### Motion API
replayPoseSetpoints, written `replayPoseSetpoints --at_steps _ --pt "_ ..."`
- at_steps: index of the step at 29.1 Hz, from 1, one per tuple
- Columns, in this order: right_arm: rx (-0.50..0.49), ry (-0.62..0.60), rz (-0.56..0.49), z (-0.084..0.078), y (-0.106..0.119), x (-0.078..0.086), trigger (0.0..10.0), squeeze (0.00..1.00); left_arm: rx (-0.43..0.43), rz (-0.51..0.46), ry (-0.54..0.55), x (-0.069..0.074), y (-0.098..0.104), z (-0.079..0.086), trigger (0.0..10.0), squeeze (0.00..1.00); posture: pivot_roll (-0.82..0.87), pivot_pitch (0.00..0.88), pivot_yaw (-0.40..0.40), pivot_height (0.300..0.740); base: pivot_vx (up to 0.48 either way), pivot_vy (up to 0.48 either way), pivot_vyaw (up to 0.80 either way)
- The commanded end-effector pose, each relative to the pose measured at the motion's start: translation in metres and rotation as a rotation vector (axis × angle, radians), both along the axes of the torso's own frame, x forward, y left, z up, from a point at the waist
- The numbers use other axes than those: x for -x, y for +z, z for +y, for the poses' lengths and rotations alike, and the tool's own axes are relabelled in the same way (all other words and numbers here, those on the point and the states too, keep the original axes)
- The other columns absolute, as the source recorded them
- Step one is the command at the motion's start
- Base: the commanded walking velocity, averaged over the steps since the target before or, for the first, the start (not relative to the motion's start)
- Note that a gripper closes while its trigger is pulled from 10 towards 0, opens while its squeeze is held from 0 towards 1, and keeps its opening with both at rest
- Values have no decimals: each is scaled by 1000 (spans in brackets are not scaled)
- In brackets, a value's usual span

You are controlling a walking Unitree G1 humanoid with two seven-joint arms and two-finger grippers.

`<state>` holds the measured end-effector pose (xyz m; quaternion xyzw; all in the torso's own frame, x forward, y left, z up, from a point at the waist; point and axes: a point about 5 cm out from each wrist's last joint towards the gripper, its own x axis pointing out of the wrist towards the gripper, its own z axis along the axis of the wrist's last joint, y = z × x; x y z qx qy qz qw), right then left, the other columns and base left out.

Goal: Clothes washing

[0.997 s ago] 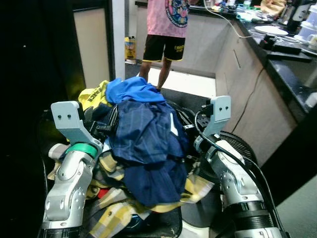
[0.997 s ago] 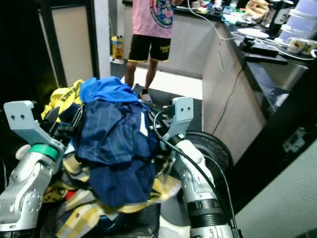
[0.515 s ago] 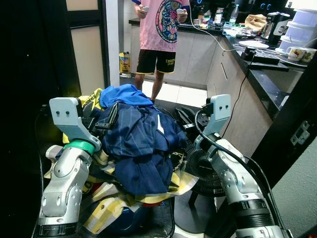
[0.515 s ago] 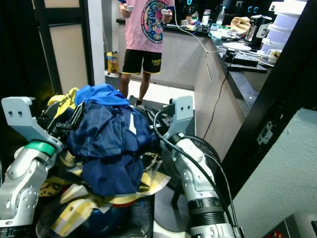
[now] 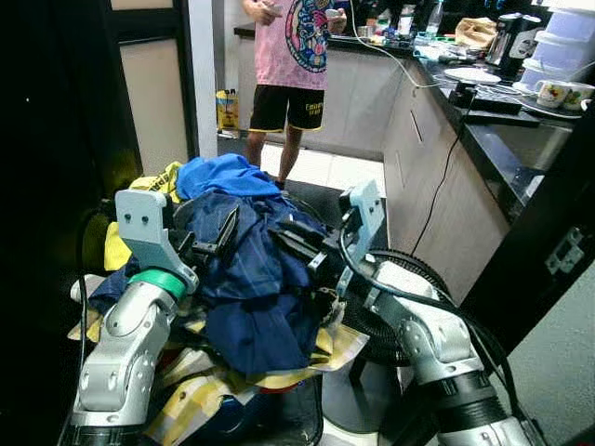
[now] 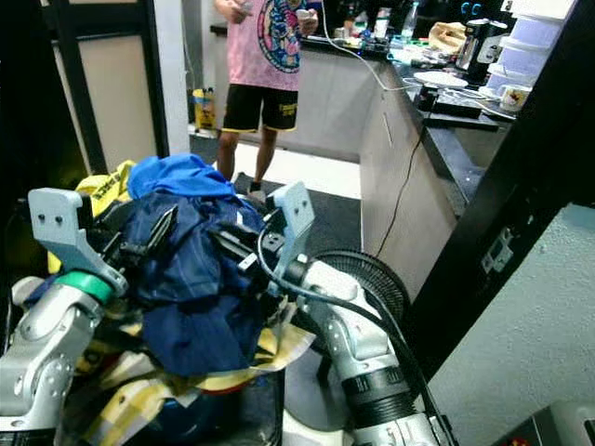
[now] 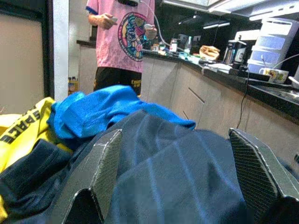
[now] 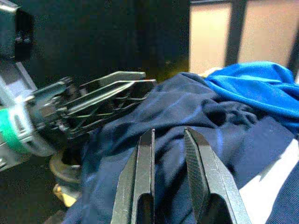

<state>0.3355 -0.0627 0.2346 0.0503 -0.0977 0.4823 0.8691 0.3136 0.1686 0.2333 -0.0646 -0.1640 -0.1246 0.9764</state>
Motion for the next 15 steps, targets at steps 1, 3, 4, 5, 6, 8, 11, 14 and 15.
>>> replayPoseSetpoints --at_steps 1,3,4,5,6,8,11,14,15 --pt "11 -8 20 0 -5 -1 10000 0 0 19 -14 1 -4 -2 10000 1000 21 26 -62 740 0 0 0" --pt "18 -31 20 0 -7 -3 10000 0 -2 22 -12 1 -5 -1 10000 1000 21 26 -62 740 0 0 0" --pt "24 -60 21 -2 -8 -6 10000 0 -1 24 -16 1 -5 0 10000 1000 18 25 -59 740 0 0 0" --pt "24 -60 21 -2 -8 -6 10000 0 -1 24 -16 1 -5 0 10000 1000 18 25 -59 740 0 0 0" --pt "28 -92 18 -4 -8 -9 10000 0 0 25 -18 1 -5 0 10000 1000 18 25 -59 740 0 0 0" --pt "29 -120 18 -7 -8 -12 10000 0 2 26 -22 1 -5 0 10000 1000 15 24 -56 740 0 0 0" --pt "13 -192 18 -15 -6 -18 10000 0 6 28 -27 0 -5 -1 10000 1000 12 23 -53 740 0 0 0" --pt "-63 -360 32 -38 5 -30 10000 0 12 28 -37 -1 -5 -3 10000 1000 7 21 -47 740 0 0 0" --pt "-63 -360 32 -38 5 -30 10000 0 12 28 -37 -1 -5 -3 10000 1000 7 21 -47 740 0 0 0"
